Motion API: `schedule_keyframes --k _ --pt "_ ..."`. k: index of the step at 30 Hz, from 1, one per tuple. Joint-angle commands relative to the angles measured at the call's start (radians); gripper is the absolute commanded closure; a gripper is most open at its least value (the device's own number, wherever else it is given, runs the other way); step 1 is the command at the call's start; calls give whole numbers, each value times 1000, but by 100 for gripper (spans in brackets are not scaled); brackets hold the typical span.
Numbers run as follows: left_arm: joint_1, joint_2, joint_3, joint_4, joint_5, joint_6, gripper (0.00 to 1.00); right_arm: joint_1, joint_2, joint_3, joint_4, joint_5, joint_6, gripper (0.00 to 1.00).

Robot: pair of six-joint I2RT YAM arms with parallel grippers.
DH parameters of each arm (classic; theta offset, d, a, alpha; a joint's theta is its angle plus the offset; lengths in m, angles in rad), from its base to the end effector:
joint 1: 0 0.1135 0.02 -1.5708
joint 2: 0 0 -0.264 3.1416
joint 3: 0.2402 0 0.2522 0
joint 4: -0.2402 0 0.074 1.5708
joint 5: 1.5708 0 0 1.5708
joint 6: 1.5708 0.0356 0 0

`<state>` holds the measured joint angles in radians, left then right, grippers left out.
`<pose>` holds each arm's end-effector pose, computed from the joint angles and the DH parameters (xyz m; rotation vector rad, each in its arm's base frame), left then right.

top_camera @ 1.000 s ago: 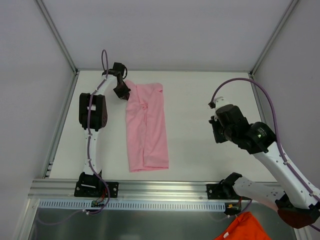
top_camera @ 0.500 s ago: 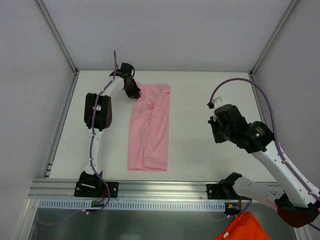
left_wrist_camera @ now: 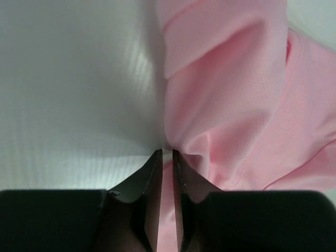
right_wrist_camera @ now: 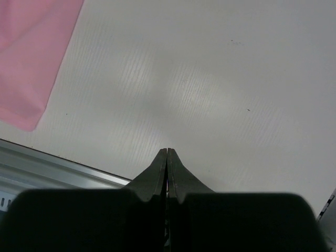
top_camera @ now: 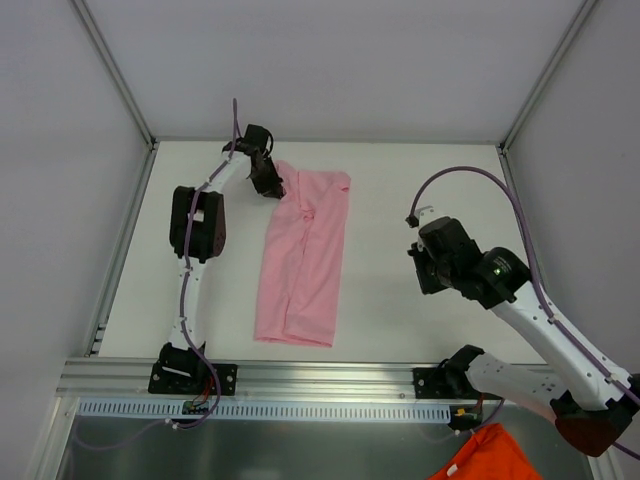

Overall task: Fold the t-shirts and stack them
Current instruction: Rotate the tshirt 90 degrees

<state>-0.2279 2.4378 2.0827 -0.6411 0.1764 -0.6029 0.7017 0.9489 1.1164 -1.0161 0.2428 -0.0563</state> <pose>0.5159 -0.1261 0.1639 -0.4237 2.6029 -0.5277 0.1350 0.1029 0.3466 -0.7801 2.2556 0.0097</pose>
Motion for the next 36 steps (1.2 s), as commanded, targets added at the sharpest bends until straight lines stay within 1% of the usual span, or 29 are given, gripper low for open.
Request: schedule_keyframes --k 1,3,6,7,9,10,11,12,13,15,16,18,20,21,24,27,28,31,34,36 --pt "74 -127 31 -40 -80 26 85 -4 -27 -58 60 -40 47 99" --pt "100 -157 54 -48 -97 32 84 -2 -25 -95 89 -91 49 99" --pt "133 -227 56 -100 -159 46 86 18 -6 -139 132 -160 53 99" --pt "133 -271 48 -106 -170 66 85 28 4 -154 148 -169 90 99" --pt "134 -312 25 -143 -209 75 85 71 16 -197 181 -166 108 99" --pt "134 -356 1 -149 -169 77 85 85 22 -211 194 -165 113 99" --pt "134 -385 -37 -103 -105 83 85 105 39 -222 218 -168 124 99" --pt "134 -411 -134 -68 -33 89 85 110 45 -249 234 -175 128 99" --pt "133 -460 -183 -37 80 84 87 114 53 -265 253 -187 133 99" --pt "112 -491 -272 32 164 86 91 124 86 -297 312 -226 145 99" --pt "105 -490 -282 40 229 83 94 128 103 -299 329 -232 148 99" --pt "88 -453 -286 60 293 69 96 151 158 -285 361 -232 151 99" --pt "79 -410 -274 66 378 55 99 166 194 -268 385 -276 150 99" --pt "70 -364 -254 70 406 51 100 173 230 -256 389 -281 150 99" --pt "52 -310 -225 87 448 29 100 193 281 -201 386 -289 148 99" --pt "29 -219 -162 78 408 14 100 219 281 -139 353 -281 151 99" --pt "18 -197 -133 37 387 14 100 226 275 -123 329 -278 153 99" --pt "4 -129 -52 0 302 17 100 245 240 -57 277 -257 153 99" --pt "2 -85 -3 -29 240 25 100 252 209 -4 229 -250 156 99" --pt "1 -65 16 -60 195 29 100 255 195 23 208 -209 162 99"
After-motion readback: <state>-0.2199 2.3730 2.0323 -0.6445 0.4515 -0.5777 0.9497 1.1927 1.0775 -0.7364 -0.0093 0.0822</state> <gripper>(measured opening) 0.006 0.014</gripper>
